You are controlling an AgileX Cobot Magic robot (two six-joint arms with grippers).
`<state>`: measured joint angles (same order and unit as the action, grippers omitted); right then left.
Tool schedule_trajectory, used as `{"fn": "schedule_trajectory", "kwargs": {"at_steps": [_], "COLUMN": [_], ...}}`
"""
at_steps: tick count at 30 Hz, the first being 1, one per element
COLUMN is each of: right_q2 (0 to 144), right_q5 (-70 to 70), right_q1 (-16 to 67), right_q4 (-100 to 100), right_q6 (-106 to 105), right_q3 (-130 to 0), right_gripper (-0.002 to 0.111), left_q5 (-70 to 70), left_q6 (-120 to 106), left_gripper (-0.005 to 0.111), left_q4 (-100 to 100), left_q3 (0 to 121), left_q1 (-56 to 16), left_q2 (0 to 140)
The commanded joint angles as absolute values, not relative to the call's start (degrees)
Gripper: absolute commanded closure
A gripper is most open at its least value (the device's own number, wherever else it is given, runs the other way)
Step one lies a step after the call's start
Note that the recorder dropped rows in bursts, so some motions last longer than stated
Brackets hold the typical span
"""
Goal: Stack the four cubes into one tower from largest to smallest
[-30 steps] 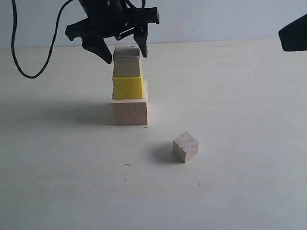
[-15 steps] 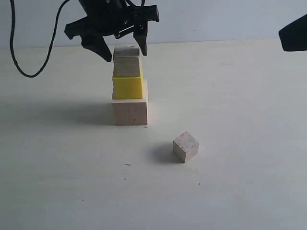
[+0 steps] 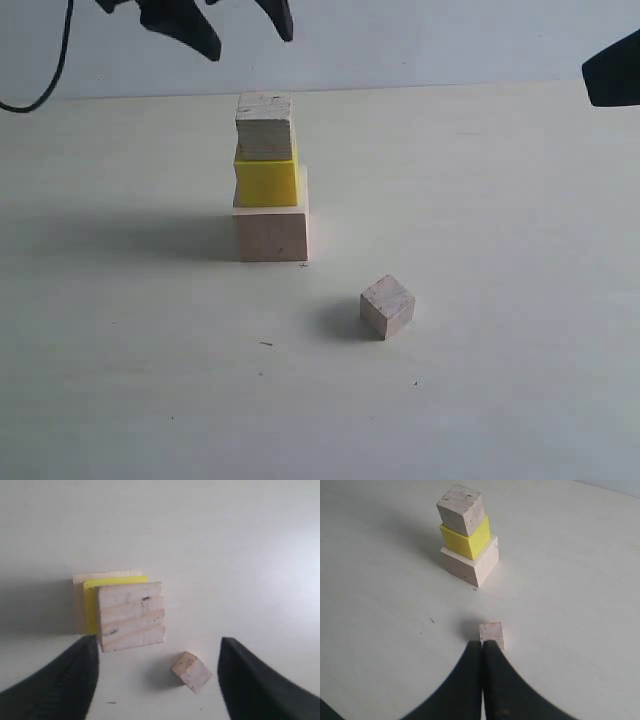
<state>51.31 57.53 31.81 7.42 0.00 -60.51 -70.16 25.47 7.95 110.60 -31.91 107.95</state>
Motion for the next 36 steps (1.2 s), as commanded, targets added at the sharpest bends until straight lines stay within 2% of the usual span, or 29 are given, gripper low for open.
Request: {"fn": "schedule_trajectory", "kwargs": {"at_steps": [1, 4, 12, 18, 25, 28, 32, 36], "right_q2": [51.1, 51.3, 53.3, 59.1, 68.7, 73.3, 76.0, 77.5], "right_q5": [56.9, 56.9, 56.9, 56.1, 54.3, 53.5, 51.3, 49.5], "right_q1": [31.6, 31.6, 31.6, 31.6, 31.6, 31.6, 31.6, 31.6], "right_q4": [6.8, 6.7, 4.3, 2.5, 2.7, 2.7, 2.9, 2.9], "right_q6": [-0.4, -0.4, -0.4, -0.4, -0.4, -3.5, -6.0, -6.0], "right_q3": [-60.3, -60.3, -60.3, -60.3, -60.3, -60.3, -60.3, -60.3], "right_gripper": [0.108, 0.108, 0.108, 0.108, 0.108, 0.108, 0.108, 0.108], "left_q5": [-70.0, -70.0, -70.0, -70.0, -62.3, -50.1, -40.7, -32.3], "left_q6": [22.8, 17.3, 12.2, 12.2, 11.5, 14.8, 21.7, 25.8], "left_gripper": [0.074, 0.107, 0.107, 0.107, 0.107, 0.107, 0.107, 0.107], "left_q4": [9.0, 7.9, 0.0, -7.3, -7.3, -9.1, -10.0, -10.0], "left_q3": [110.5, 110.5, 110.0, 100.2, 76.2, 58.8, 40.1, 29.7], "left_q1": [-31.9, -31.9, -31.9, -31.9, -31.9, -31.9, -31.9, -31.9], "left_q2": [103.2, 100.3, 92.7, 84.9, 72.4, 60.6, 49.7, 42.9]}}
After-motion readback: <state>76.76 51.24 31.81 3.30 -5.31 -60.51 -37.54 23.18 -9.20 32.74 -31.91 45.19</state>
